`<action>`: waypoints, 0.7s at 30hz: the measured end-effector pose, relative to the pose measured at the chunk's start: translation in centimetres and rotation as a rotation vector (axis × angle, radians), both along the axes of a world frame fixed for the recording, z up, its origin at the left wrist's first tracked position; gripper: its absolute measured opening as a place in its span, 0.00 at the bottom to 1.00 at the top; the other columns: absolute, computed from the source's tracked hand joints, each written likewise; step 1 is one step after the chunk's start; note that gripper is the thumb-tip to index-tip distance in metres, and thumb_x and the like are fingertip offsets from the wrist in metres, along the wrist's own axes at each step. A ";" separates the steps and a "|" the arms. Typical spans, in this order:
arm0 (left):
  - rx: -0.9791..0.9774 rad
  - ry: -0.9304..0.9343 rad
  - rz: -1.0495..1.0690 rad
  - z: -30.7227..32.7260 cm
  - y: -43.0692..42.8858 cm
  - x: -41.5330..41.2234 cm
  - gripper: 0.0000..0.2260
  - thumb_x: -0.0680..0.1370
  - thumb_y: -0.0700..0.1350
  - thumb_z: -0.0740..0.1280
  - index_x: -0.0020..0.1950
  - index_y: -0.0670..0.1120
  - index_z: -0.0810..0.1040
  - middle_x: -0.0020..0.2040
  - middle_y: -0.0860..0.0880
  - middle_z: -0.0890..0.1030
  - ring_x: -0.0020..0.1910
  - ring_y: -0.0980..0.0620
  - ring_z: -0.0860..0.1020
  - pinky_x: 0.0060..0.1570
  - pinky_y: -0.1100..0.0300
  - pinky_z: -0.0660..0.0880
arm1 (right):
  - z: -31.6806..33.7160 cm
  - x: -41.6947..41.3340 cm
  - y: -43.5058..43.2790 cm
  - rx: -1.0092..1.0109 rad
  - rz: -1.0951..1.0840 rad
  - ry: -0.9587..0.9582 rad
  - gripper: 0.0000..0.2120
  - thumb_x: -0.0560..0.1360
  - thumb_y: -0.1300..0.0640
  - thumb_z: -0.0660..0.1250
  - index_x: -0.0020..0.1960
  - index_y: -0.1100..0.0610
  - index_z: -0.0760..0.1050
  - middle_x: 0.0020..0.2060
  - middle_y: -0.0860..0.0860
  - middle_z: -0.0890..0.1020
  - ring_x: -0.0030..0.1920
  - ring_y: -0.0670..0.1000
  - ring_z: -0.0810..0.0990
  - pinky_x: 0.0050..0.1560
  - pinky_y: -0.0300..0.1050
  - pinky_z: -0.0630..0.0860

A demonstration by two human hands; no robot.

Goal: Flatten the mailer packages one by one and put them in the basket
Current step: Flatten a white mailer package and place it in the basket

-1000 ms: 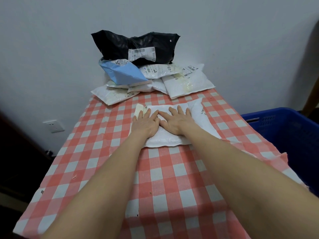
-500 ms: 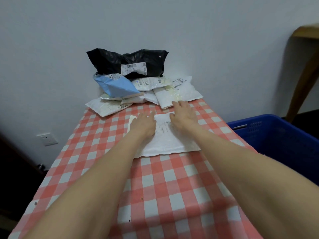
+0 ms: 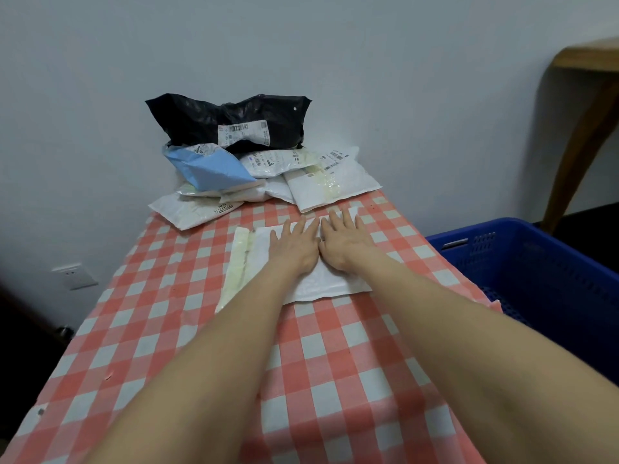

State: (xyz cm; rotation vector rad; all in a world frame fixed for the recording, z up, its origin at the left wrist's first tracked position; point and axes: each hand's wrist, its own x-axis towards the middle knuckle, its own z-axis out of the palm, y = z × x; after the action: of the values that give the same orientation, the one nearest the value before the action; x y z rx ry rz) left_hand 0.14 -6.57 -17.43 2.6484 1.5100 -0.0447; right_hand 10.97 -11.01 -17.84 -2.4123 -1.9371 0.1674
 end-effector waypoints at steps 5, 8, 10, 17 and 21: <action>-0.041 0.025 0.048 -1.0 0.4 -0.2 0.22 0.83 0.56 0.41 0.77 0.61 0.43 0.79 0.52 0.44 0.78 0.45 0.43 0.73 0.40 0.41 | -0.6 0.9 0.4 -0.054 0.011 0.011 0.29 0.82 0.44 0.41 0.79 0.55 0.43 0.78 0.56 0.41 0.77 0.56 0.36 0.76 0.56 0.38; -0.045 0.027 0.058 -1.3 0.4 -0.1 0.22 0.83 0.57 0.40 0.77 0.62 0.42 0.79 0.52 0.44 0.78 0.45 0.43 0.73 0.39 0.41 | -0.9 1.1 0.5 -0.051 0.005 0.035 0.30 0.81 0.42 0.41 0.79 0.54 0.43 0.78 0.56 0.42 0.77 0.57 0.37 0.76 0.57 0.39; -0.038 0.034 0.064 -1.4 0.4 -0.2 0.22 0.82 0.57 0.40 0.77 0.63 0.42 0.79 0.52 0.44 0.78 0.45 0.43 0.73 0.38 0.41 | -1.0 1.1 0.6 -0.051 0.002 0.046 0.30 0.81 0.41 0.41 0.79 0.53 0.43 0.78 0.56 0.42 0.77 0.58 0.38 0.76 0.57 0.39; -0.046 0.032 0.071 -1.6 0.4 -0.2 0.21 0.82 0.57 0.40 0.76 0.63 0.43 0.79 0.52 0.44 0.78 0.45 0.44 0.72 0.38 0.41 | -1.4 1.1 0.6 -0.041 -0.009 0.070 0.31 0.81 0.40 0.41 0.79 0.53 0.44 0.78 0.57 0.44 0.77 0.59 0.41 0.76 0.55 0.41; -0.051 0.054 0.077 -1.7 0.5 -0.2 0.21 0.82 0.57 0.40 0.76 0.63 0.44 0.79 0.53 0.45 0.78 0.45 0.45 0.72 0.37 0.42 | -1.4 1.0 0.7 -0.035 -0.019 0.090 0.30 0.82 0.41 0.42 0.79 0.53 0.45 0.78 0.56 0.46 0.78 0.58 0.43 0.76 0.53 0.44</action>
State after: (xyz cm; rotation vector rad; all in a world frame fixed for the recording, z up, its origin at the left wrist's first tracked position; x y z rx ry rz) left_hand -0.01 -6.04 -19.13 2.5670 1.6038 -0.1478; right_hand 12.00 -10.27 -19.27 -2.3994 -1.8878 0.3052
